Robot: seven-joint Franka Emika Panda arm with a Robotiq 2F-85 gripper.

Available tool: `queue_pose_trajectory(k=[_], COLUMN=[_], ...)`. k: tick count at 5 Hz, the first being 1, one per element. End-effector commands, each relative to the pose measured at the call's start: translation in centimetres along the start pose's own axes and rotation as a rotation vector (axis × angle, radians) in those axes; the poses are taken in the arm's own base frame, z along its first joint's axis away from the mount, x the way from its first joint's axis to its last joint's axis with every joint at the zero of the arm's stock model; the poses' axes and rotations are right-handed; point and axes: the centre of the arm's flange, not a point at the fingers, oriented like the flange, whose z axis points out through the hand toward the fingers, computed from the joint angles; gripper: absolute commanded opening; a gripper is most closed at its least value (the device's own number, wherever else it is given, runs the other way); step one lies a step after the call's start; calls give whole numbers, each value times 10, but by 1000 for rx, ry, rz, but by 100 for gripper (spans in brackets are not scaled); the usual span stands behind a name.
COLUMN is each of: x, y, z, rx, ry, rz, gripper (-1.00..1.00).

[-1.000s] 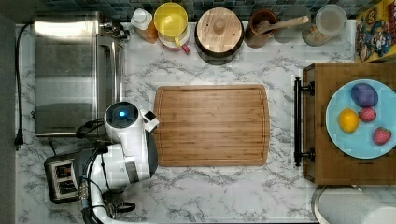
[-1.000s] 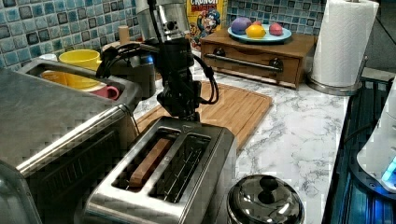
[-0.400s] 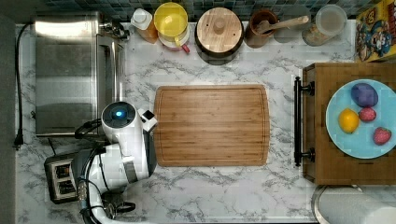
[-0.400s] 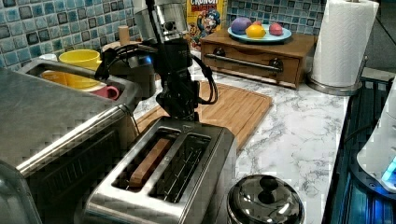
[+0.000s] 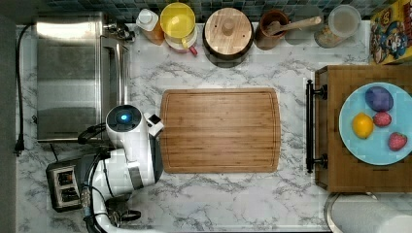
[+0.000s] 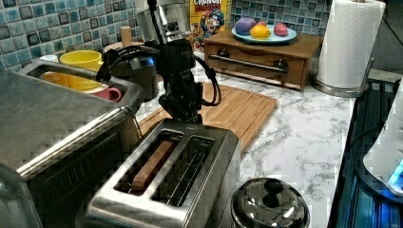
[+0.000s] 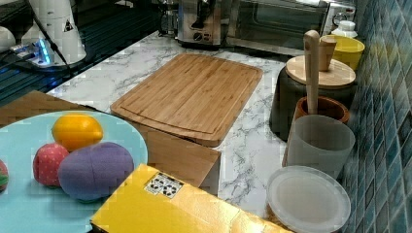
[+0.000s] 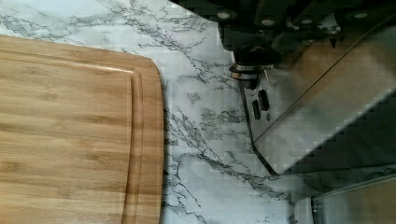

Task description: Turn on the toaster.

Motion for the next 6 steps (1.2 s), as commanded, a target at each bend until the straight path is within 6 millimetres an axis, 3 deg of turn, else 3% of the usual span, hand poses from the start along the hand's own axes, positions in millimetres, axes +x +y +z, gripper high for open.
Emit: queue_pose_trajectory(k=[1,6], x=[-34,-34], y=[63,63], z=[190,190], rx=[-124,-124], ry=[-258,-258], rz=[100,100], gripper=[-100,-100])
